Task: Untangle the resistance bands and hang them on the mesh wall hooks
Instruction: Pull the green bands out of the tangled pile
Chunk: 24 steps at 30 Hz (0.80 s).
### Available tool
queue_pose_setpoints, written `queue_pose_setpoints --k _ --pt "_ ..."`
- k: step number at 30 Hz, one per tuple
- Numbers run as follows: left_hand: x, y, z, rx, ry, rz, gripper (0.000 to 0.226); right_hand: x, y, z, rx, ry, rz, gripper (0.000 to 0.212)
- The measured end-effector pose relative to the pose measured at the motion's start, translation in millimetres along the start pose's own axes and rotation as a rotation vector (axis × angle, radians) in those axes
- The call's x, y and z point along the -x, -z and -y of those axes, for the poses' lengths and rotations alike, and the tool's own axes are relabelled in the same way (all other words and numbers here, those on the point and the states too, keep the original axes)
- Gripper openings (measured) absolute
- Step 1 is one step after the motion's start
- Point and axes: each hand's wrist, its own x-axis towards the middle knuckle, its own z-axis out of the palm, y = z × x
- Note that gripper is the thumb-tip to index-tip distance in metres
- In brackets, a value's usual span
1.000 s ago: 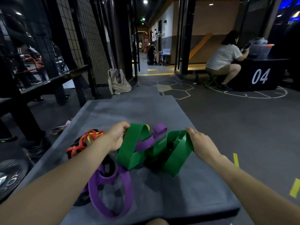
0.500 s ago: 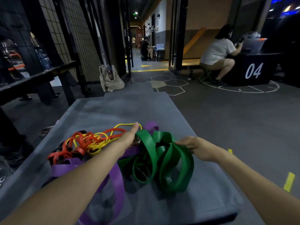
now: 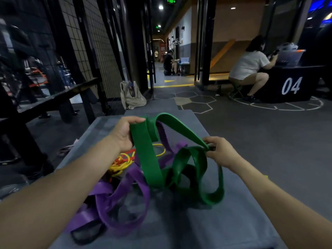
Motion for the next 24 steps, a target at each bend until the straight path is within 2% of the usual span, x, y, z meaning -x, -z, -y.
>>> queue_pose_setpoints --k 2,6,10,12,13,15,18,19,21,24 --pt "10 3 -17 0.075 -0.048 0.034 0.037 -6 4 11 0.153 0.107 -0.049 0.026" --pt "20 8 -29 0.024 -0.055 0.009 0.034 -5 8 21 0.295 0.208 -0.078 0.046" --pt "30 15 -7 -0.221 0.132 -0.075 0.027 10 -3 11 0.497 0.223 0.054 0.047" --pt "35 26 11 -0.371 0.208 -0.143 0.023 20 -10 4 0.604 0.194 0.15 0.055" --pt "36 33 21 -0.451 0.215 -0.185 0.024 25 -14 2 0.644 0.192 0.194 0.06" --pt "37 50 40 -0.704 0.212 -0.241 0.049 34 -22 2 0.712 0.214 0.248 0.067" --pt "47 63 64 -1.09 0.283 -0.228 0.091 43 -37 3 0.795 0.25 0.278 0.071" --pt "50 63 68 -1.186 0.286 -0.204 0.097 45 -42 4 0.816 0.255 0.286 0.07" --pt "56 57 75 -1.482 0.179 -0.129 0.094 47 -51 5 0.866 0.272 0.311 0.07" --pt "60 38 89 -1.822 -0.011 0.111 0.066 48 -61 6 0.95 0.314 0.321 0.064"
